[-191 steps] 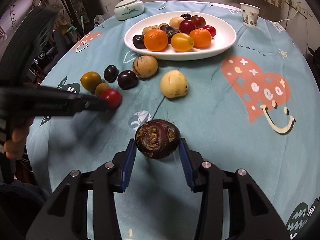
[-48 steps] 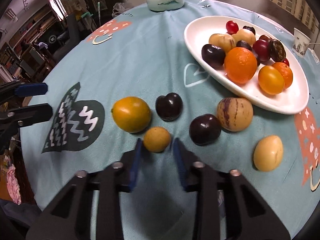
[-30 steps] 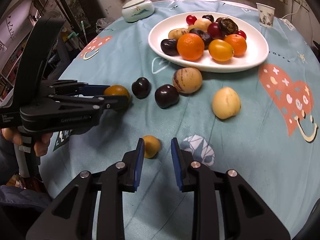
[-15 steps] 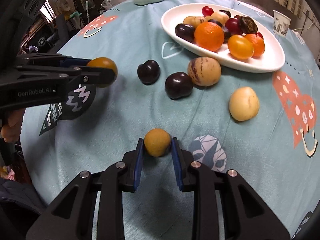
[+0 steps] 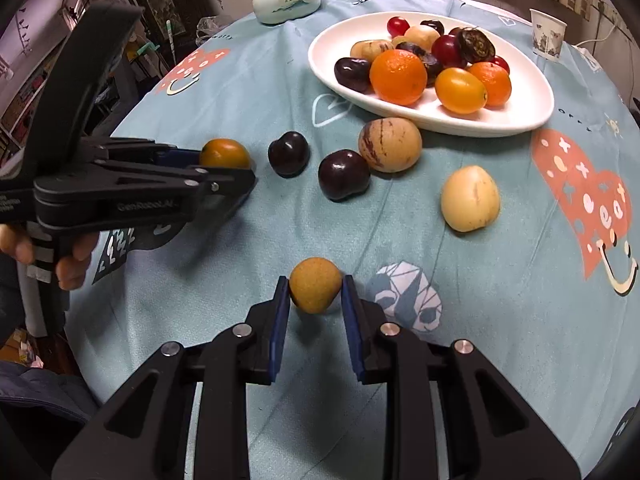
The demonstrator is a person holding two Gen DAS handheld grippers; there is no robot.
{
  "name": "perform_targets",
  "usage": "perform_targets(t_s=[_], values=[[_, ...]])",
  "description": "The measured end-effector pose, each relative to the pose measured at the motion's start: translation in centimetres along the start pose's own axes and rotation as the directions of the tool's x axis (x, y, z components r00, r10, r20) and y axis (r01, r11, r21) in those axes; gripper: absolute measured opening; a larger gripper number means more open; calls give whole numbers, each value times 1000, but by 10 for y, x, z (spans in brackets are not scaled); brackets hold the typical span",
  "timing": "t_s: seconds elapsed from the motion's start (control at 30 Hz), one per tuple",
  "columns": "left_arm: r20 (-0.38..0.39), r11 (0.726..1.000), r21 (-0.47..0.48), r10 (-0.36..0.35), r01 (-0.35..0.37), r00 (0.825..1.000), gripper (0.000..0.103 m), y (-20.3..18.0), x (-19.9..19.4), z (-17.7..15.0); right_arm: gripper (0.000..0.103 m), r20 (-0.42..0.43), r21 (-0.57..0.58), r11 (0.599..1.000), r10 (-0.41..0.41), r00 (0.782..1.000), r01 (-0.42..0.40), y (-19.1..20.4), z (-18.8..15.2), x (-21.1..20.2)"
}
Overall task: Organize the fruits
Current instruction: 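Carry both fruits over the white plate and open both tools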
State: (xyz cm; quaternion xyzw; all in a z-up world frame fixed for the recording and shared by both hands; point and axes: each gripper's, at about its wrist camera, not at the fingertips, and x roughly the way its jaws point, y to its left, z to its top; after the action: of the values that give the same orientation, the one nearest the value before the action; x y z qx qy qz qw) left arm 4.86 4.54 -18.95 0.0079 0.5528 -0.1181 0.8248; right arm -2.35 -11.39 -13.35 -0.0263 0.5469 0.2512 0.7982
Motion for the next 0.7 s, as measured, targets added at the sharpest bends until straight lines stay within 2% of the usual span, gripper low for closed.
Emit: perform_targets(t_s=[0.2,0.33,0.5,0.7], values=[[32,1000,0,9,-9,999,38,-2,-17,1,27,28,29,1000,10,1000,-11,-4,0,-8],[81,996,56,70,-75,994,38,-19,-43,3,27,45,37,999,20,999,-22,-4,-4,-16],[135,992,103,64,-78,989,38,-43,-73,2,27,84,46,998,40,996,-44,0,-7,-34],[142,986,151,53,-75,988,38,-68,-83,4,27,111,67,996,50,992,-58,-6,-11,-47]])
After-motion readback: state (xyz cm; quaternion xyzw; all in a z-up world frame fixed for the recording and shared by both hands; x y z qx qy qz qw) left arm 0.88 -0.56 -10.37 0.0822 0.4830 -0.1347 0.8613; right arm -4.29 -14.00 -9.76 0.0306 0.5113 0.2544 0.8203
